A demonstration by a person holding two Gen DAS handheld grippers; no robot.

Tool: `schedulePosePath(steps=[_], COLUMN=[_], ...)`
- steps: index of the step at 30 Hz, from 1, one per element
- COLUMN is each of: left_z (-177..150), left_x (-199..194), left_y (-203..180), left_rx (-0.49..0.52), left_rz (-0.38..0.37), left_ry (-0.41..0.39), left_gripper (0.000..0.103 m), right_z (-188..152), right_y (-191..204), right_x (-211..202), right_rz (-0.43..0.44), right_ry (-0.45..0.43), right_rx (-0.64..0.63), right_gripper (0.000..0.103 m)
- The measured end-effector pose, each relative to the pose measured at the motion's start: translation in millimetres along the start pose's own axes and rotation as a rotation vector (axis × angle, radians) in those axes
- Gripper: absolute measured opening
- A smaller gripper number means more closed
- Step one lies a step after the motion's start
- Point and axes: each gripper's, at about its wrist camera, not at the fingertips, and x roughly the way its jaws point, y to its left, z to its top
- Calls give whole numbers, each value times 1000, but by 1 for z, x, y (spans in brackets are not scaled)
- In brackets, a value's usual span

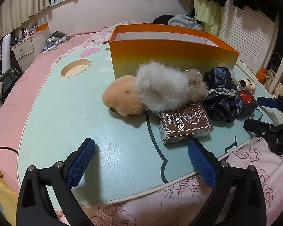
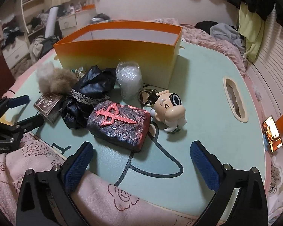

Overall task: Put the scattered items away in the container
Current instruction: 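Grasp the brown card box with the left gripper while the right grasps the red-cross pouch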

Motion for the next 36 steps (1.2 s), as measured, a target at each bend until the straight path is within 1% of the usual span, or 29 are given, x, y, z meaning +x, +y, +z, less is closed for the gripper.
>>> schedulePosePath(steps=[14, 19, 23, 25, 27, 32, 34, 36], left_z=[0, 2, 9, 15, 20, 29, 28, 28], left_x=[0, -5, -13, -16, -15, -9, -6, 0], left_y=[-1, 1, -7, -14, -19, -33, -37, -38], left_rx=[2, -1, 43, 73, 90, 140, 158, 157], left_rz=[1, -25, -48, -59, -68, -86, -98, -117], left_ry=[0, -21, -57, -73, -75, -63, -51, -21], left_gripper=[99, 99, 99, 99, 99, 98, 95, 89], right_z=[-1, -2, -1, 2, 6, 15, 17, 18], right_y=[0, -1, -1, 2, 8, 15, 16, 16], right_x=[1, 0, -8, -15, -18, -12, -9, -5], right_rz=[-1, 8, 28, 31, 30, 40, 54, 77], right_ry=[-8, -25, -68, -112, -136, -133, -126, -104], right_rx=[-9, 6, 7, -12, -44, -92, -99, -105], right_gripper=[103, 103, 102, 102, 102, 102, 102, 102])
